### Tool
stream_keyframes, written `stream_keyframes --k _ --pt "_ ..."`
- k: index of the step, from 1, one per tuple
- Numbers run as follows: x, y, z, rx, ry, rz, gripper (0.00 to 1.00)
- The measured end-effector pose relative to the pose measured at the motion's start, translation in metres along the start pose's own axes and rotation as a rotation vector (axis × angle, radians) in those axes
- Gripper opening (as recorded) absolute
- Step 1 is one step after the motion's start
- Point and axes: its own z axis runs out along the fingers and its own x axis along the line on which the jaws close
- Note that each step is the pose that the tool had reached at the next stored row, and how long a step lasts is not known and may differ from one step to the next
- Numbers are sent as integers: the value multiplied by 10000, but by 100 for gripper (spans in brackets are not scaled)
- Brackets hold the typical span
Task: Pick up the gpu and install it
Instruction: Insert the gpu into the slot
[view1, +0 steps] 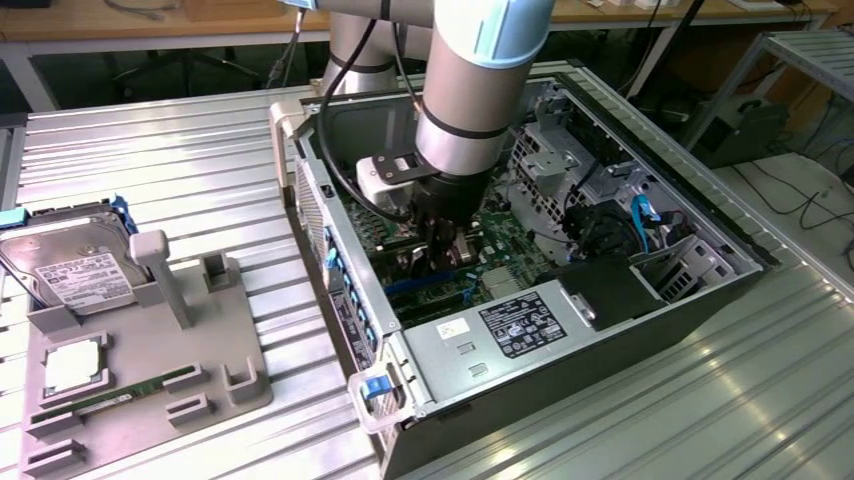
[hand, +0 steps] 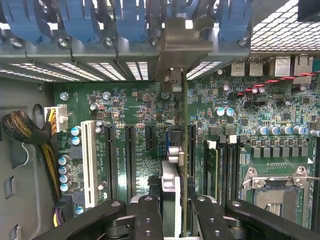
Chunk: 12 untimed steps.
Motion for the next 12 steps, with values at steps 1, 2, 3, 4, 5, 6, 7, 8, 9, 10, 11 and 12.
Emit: stream_keyframes --k 1,2,3,4,5,6,7,8,9,10,11,12 --pt "1 1 15 -2 4 0 28" --pt "1 1 28 -28 1 1 28" --pt "2 1 32 -50 4 2 28" --pt "1 1 35 -82 3 3 28" --pt "2 1 37 -102 3 4 28" --pt "2 1 40 -119 2 5 28" --pt "2 1 43 -133 4 5 28" --pt "2 1 45 -146 4 5 28" --pt "2 1 48 -158 4 5 28" --pt "2 1 51 -176 5 6 28" --pt "2 1 55 -194 4 7 28" --pt "2 1 58 -214 5 7 28"
